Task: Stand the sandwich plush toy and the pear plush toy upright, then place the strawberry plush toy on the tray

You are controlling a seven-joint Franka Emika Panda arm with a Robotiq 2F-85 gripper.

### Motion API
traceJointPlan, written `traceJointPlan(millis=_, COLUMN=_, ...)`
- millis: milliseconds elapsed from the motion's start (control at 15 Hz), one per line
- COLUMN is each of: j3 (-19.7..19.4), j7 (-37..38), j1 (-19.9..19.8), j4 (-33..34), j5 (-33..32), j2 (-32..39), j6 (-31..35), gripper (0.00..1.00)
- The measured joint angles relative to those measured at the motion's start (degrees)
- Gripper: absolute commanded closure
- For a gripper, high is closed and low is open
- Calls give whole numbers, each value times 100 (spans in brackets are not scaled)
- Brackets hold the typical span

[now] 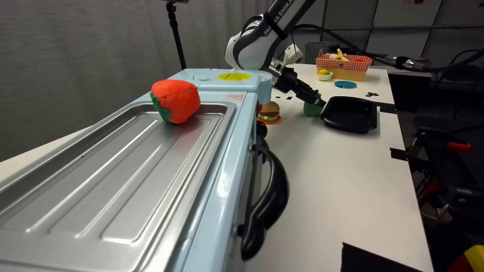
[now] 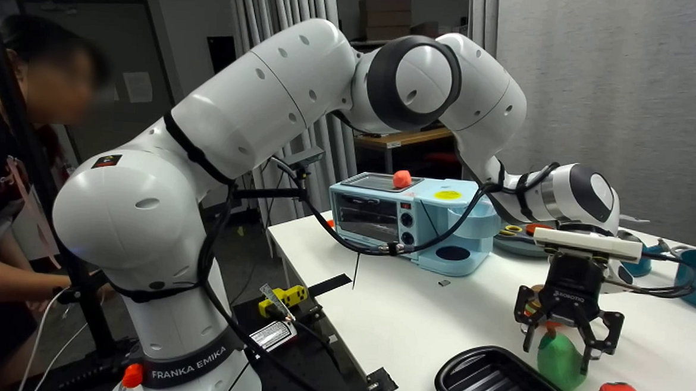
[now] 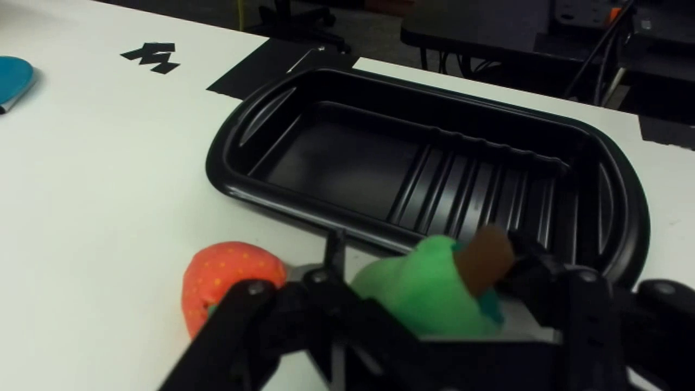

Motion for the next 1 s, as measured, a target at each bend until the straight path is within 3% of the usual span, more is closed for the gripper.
traceJointPlan(millis=1000, j3=-12, j7=73, j1=-148, j4=622, j5=0, j2=-62, j6=-56, gripper=0)
